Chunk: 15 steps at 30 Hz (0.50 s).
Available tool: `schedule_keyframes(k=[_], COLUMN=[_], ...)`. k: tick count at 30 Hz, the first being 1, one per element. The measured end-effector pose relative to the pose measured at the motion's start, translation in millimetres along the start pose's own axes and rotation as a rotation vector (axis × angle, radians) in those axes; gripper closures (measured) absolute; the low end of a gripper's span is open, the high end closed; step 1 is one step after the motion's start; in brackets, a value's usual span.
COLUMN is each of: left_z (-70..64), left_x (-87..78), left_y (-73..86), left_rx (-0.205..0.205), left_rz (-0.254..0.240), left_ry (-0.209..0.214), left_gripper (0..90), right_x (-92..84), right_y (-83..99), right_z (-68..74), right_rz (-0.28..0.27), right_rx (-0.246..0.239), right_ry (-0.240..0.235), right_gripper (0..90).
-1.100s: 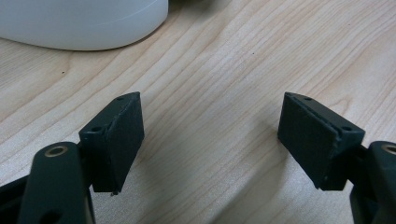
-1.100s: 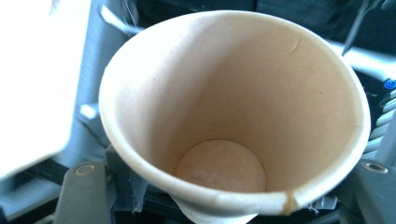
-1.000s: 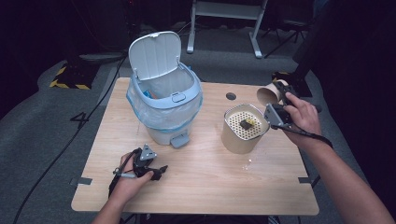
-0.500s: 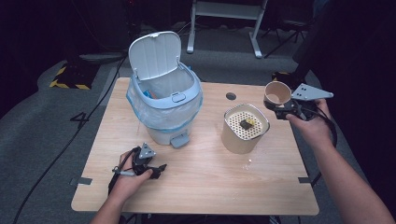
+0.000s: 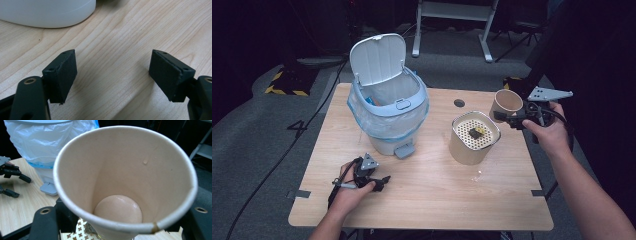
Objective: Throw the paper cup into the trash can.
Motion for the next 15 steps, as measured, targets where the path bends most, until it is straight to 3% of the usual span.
schedule_keyframes(k=[15], left_z=[0.1], left_x=[0.0], left_y=[0.0], left_rx=[0.002], left_rz=[-0.001], left_ry=[-0.002], left_gripper=[22.8], right_x=[14.9], right_y=[-27.3], right_z=[3.9], right_rz=[0.008], right_rx=[-0.035], right_ry=[-0.048], right_gripper=[31.3])
Point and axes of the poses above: each handheld gripper's, and its own axes: x roughly forward along the jaws, y roughly out of its underside, z roughly to its left, the point moved 7 cm from there along x, roughly forward along the jaws, and after that the axes turned 13 degrees about -y, right-handed, at the moved point
